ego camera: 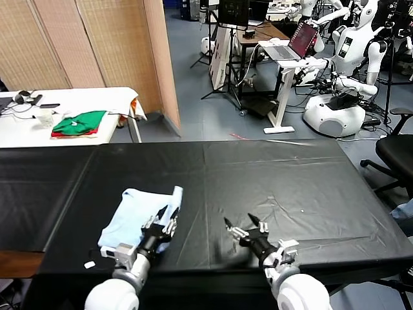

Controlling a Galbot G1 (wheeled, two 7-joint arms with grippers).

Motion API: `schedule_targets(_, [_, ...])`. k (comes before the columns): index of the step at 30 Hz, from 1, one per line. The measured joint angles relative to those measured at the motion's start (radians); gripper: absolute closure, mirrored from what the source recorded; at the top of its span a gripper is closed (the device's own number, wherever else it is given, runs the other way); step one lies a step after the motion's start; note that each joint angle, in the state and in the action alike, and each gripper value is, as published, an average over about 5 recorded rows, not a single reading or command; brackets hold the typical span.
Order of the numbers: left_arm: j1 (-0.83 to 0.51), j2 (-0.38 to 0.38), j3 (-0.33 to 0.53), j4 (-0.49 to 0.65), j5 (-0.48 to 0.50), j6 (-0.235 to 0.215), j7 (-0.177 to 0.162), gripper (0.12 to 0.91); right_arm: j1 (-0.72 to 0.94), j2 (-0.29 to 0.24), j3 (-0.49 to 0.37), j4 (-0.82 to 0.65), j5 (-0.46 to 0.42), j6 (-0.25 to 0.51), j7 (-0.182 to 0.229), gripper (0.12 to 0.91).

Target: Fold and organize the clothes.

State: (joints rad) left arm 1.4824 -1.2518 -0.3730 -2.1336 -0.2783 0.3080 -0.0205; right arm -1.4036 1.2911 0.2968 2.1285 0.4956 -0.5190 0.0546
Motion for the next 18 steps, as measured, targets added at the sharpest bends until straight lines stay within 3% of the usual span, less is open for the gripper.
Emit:
schedule_targets(3, [-0.001,0.031,-0.022,0.000,-0.018,-0.030,0.018,0.224,0.037,-0.008,-0.039,-0.018,0.057,-0.023,0.019,0.118])
schedule_targets(6, [-0.003,0.064,-0.050,0.004,-0.015,-0.057,0.023,0.139,0.079,-0.006,-0.084,-0.041,0.108,-0.034,0.043,0.118])
schedule_targets(18, [0.054,0.146,-0.206,0.004,0.008,-0.118,0.019,0.123,0.203,0.068,-0.268,-0.208,0.188,-0.028,0.106,0.134])
